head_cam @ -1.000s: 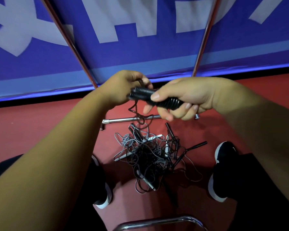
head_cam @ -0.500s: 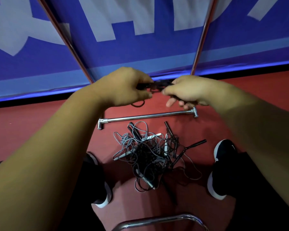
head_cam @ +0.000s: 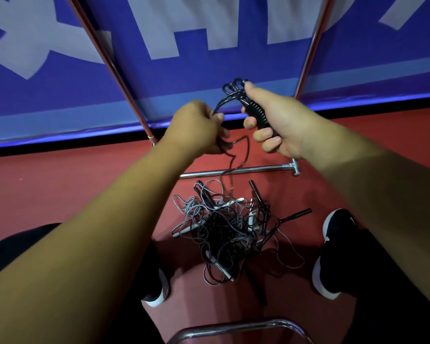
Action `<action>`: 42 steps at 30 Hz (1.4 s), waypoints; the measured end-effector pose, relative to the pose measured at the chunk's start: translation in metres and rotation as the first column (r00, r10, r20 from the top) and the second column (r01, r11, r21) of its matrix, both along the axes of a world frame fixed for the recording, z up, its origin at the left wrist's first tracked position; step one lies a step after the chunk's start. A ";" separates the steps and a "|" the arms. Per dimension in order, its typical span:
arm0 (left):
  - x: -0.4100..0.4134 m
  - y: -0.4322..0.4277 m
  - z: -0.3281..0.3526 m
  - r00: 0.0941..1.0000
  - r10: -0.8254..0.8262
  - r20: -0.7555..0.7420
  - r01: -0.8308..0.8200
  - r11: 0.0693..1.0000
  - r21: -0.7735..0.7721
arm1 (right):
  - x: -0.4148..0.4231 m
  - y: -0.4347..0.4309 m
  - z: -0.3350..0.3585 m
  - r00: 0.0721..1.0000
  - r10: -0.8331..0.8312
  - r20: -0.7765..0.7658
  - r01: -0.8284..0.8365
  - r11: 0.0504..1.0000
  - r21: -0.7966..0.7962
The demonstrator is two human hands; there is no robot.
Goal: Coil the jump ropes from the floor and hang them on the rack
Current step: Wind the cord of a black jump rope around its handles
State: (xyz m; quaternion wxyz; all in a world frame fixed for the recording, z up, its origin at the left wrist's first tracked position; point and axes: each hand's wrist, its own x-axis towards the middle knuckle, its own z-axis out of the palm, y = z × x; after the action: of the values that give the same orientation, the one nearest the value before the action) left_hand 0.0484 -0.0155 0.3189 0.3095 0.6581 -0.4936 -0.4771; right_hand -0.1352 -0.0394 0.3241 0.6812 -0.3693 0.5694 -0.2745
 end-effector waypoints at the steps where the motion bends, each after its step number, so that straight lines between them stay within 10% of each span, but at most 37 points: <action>1: -0.001 0.000 0.005 0.983 0.025 -0.181 -0.019 0.999 0.034 | -0.001 -0.001 0.000 1.000 -0.019 0.013 0.019 1.000 0.005; 9: 0.019 0.009 0.034 0.665 -0.456 -0.591 0.535 0.843 -0.049 | -0.016 -0.009 0.009 0.993 0.015 0.120 -0.020 0.999 0.040; 15: 0.003 0.016 0.030 0.849 -0.495 -0.188 0.516 0.852 0.091 | -0.019 -0.008 0.021 0.986 0.079 0.147 -0.085 0.996 0.035; 19: 0.003 0.005 0.013 0.972 -0.220 -0.082 0.228 0.968 0.103 | -0.021 -0.005 0.020 0.994 0.089 0.067 -0.088 0.996 -0.014; 23: 0.007 -0.003 0.000 0.915 0.002 0.404 0.034 0.996 -0.082 | -0.014 0.001 0.019 0.990 0.135 0.037 -0.134 0.990 -0.045; 30: 0.013 -0.009 0.009 0.987 0.010 -0.161 -0.023 0.997 -0.077 | -0.010 -0.004 0.013 1.000 0.015 0.016 -0.013 0.997 -0.078; 35: 0.029 -0.003 0.036 0.818 -0.340 -0.463 0.390 0.921 0.012 | -0.020 -0.009 0.009 0.998 -0.051 0.029 0.054 0.996 -0.077; 42: 0.042 0.003 0.042 0.837 -0.508 0.202 0.539 0.828 -0.152 | -0.017 -0.008 0.012 0.991 0.033 -0.132 -0.051 0.990 -0.132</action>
State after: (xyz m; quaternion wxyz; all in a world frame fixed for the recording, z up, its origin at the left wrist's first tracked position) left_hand 0.0905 -0.0127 0.3610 0.1928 0.4968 -0.7234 -0.4389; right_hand -0.1521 -0.0473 0.3357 0.6220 -0.4435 0.5846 -0.2734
